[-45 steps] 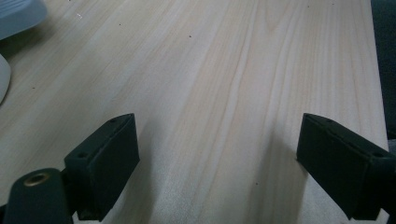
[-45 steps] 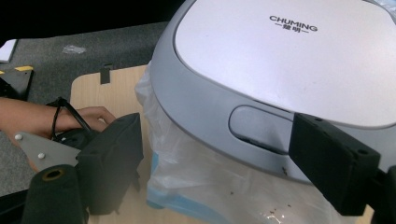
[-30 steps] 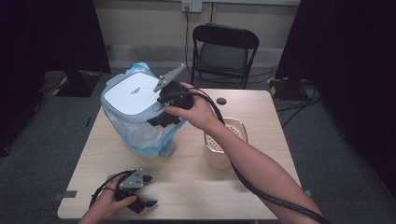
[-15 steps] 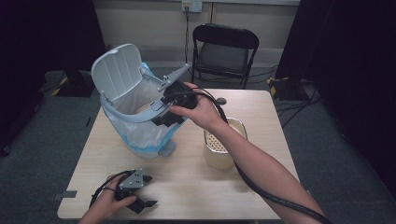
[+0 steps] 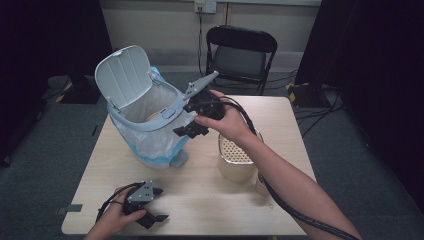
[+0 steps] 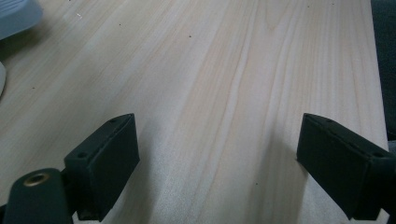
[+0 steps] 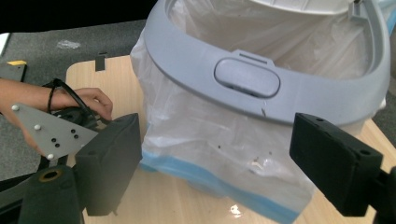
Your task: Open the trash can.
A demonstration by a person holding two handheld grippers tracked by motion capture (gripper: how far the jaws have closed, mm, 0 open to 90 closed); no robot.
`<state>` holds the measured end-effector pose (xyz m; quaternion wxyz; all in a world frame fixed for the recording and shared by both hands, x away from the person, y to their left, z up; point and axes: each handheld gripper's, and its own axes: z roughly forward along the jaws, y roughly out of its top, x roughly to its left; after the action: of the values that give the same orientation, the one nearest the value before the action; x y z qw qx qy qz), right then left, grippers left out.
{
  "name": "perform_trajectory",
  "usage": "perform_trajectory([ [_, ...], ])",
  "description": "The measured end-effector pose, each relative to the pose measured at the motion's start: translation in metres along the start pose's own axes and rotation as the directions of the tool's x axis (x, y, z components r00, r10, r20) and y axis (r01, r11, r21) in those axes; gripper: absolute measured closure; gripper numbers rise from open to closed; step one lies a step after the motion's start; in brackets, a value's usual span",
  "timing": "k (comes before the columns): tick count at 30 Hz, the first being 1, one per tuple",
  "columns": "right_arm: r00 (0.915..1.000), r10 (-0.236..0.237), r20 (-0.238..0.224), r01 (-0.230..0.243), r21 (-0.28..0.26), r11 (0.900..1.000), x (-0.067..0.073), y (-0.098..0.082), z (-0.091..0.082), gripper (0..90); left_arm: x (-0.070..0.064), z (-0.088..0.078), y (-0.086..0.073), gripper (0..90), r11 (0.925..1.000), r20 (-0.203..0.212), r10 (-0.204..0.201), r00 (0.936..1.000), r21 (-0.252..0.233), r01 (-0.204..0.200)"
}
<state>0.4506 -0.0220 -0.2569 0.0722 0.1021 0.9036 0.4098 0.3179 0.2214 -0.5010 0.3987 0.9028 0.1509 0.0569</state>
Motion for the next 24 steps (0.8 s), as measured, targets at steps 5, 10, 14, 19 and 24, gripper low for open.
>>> perform_trajectory([
  [5, 0.9999, 0.012, 0.002, -0.012, 0.001, 1.0, -0.001, -0.009, -0.005, 16.4, 0.0, 0.0, 0.0, 12.2, 1.0, -0.003, -0.004, 1.0, -0.005, 0.004],
  [10, 0.9997, 0.023, 0.003, -0.023, -0.002, 1.0, -0.001, -0.018, -0.008, 16.3, 0.0, 0.0, 0.0, 12.2, 1.0, -0.003, -0.004, 1.0, -0.004, 0.004],
  [14, 0.9996, 0.028, 0.001, -0.028, -0.003, 1.0, -0.002, -0.023, -0.01, 16.3, 0.0, 0.0, 0.0, 12.2, 1.0, -0.003, -0.004, 1.0, -0.004, 0.004],
  [19, 0.9993, 0.038, 0.002, -0.038, -0.004, 0.999, -0.003, -0.032, -0.013, 16.2, 0.0, 0.0, 0.0, 12.2, 1.0, -0.003, -0.004, 1.0, -0.004, 0.004],
  [24, 0.9989, 0.046, 0.0, -0.046, 0.0, 0.999, -0.003, -0.042, -0.015, 16.2, 0.0, 0.0, 0.0, 12.2, 1.0, -0.002, -0.003, 1.0, -0.004, 0.003],
])
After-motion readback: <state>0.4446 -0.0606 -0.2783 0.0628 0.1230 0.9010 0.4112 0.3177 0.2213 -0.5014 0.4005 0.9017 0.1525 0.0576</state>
